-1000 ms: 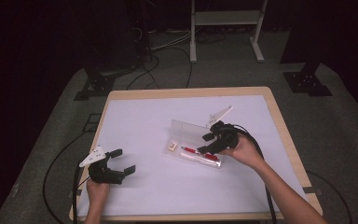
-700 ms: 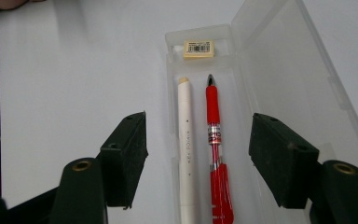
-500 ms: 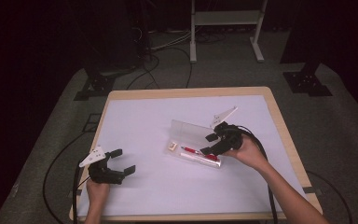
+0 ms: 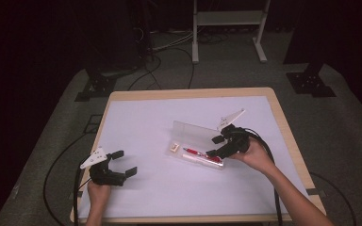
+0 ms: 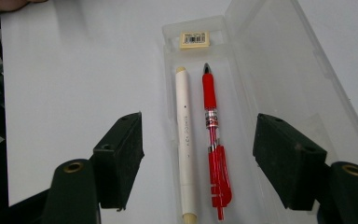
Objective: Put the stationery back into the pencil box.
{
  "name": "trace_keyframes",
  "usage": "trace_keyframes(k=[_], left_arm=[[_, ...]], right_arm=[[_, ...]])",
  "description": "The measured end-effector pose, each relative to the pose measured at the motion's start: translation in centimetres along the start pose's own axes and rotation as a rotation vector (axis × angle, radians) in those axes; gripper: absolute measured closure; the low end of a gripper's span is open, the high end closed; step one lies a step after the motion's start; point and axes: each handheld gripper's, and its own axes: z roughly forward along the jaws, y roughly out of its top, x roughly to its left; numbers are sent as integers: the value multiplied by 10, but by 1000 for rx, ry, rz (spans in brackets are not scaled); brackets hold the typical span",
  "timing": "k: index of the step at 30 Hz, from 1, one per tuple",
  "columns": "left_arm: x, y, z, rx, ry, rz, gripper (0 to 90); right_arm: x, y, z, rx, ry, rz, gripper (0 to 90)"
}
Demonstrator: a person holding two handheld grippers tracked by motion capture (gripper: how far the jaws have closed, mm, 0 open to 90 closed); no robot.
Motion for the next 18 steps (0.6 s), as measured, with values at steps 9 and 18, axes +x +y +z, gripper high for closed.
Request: trace_keyframes(k=[9, 18], left_arm=[[0, 0, 0, 1, 1, -1, 0], [0, 0, 0, 1, 2, 0, 0]], right_arm=[[0, -7, -3, 2, -3, 10, 317], [-1, -15, -10, 2, -10, 17, 316]])
